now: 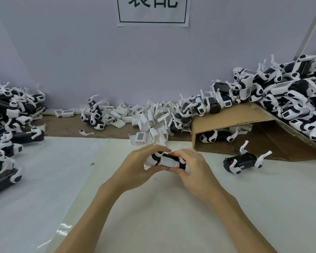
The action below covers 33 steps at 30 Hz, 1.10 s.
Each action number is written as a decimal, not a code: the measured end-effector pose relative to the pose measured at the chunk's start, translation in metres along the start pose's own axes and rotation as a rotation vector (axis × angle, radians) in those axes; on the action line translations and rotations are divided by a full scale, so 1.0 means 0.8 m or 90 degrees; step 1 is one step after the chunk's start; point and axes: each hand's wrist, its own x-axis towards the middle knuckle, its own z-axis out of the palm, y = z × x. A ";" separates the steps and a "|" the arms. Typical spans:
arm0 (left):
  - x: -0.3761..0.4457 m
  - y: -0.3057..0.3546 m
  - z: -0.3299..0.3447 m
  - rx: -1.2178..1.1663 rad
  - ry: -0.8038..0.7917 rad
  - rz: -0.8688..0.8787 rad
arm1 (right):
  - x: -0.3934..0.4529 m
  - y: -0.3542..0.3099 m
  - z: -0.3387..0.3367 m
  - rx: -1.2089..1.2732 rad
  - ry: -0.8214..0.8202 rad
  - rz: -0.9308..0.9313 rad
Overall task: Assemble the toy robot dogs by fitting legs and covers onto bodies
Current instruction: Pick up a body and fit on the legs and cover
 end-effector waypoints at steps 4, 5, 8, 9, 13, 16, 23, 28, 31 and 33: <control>0.000 -0.002 0.001 -0.016 -0.001 0.009 | -0.001 0.000 0.000 0.001 -0.021 0.011; 0.000 -0.001 0.002 -0.015 -0.010 0.012 | -0.002 0.000 0.002 -0.015 -0.037 0.013; 0.000 0.003 0.009 0.005 -0.028 0.031 | -0.003 -0.003 0.014 -0.077 -0.050 0.026; 0.000 0.005 0.010 0.012 -0.029 0.035 | -0.003 -0.004 0.016 -0.086 -0.042 0.035; 0.002 0.009 0.011 0.016 -0.019 0.047 | -0.003 -0.007 0.017 -0.083 -0.018 0.059; 0.003 0.012 0.011 0.015 -0.015 0.045 | -0.003 -0.009 0.013 -0.087 -0.006 0.060; 0.002 0.009 0.007 0.080 -0.022 0.058 | -0.003 -0.006 0.007 -0.007 -0.064 0.070; -0.003 0.004 0.005 0.109 -0.012 0.022 | -0.002 -0.009 0.004 -0.043 -0.074 0.047; -0.002 0.001 0.003 0.072 -0.022 -0.010 | -0.002 -0.014 0.004 -0.091 -0.075 0.031; -0.001 0.000 0.000 0.054 -0.030 -0.034 | -0.001 -0.014 0.004 -0.109 -0.073 0.020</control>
